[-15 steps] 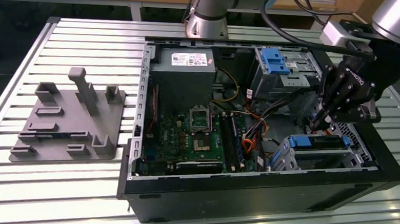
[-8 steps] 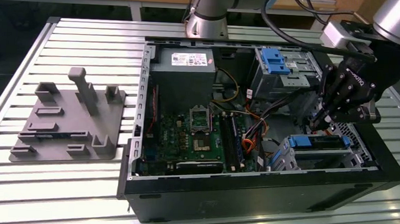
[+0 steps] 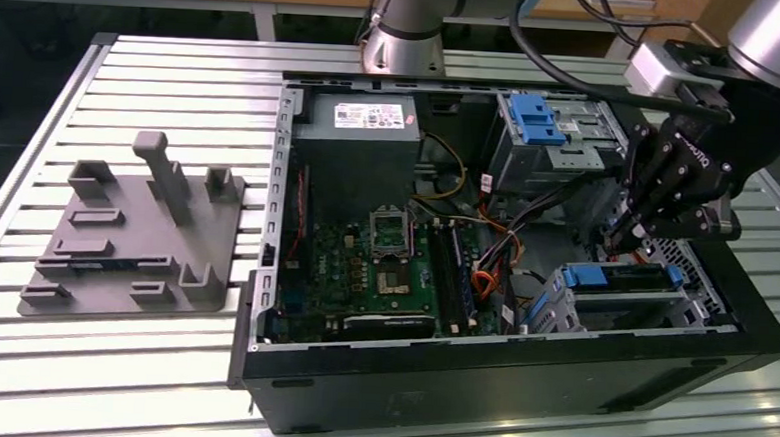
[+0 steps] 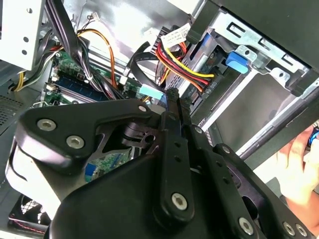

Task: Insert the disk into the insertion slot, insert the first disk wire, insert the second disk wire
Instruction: 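Insert the second disk wire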

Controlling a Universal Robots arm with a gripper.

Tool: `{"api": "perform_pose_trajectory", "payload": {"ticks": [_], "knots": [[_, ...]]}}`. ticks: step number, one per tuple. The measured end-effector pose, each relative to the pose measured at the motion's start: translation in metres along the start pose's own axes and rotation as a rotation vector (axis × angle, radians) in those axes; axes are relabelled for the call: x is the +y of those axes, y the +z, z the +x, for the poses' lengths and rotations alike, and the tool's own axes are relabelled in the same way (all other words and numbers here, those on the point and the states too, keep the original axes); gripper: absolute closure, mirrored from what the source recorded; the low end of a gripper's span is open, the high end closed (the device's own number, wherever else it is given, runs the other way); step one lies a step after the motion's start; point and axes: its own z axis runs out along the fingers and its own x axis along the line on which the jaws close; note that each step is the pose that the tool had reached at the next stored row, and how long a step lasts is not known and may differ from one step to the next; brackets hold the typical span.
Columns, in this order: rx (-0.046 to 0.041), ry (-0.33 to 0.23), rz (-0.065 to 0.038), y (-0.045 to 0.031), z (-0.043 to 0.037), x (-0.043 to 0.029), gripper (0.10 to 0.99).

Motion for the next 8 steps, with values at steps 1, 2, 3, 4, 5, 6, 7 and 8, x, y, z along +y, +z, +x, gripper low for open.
{"api": "perform_pose_trajectory", "payload": {"ticks": [1, 2, 3, 4, 5, 6, 7, 8], "knots": [[-0.0017, 0.0, 0.0, 0.0, 0.0004, 0.0, 0.941], [-0.0018, 0.0, 0.0, 0.0, 0.0004, 0.0, 0.941], [-0.0018, 0.0, 0.0, 0.0, 0.0005, 0.0, 0.941], [-0.0018, 0.0, 0.0, 0.0, 0.0006, 0.0, 0.941], [-0.0018, 0.0, 0.0, 0.0, 0.0007, 0.0, 0.941], [-0.0018, 0.0, 0.0, 0.0, 0.0008, 0.0, 0.941], [-0.0018, 0.0, 0.0, 0.0, 0.0009, -0.0001, 0.941], [-0.002, 0.0, 0.0, 0.0, 0.0012, -0.0007, 0.941]]}}
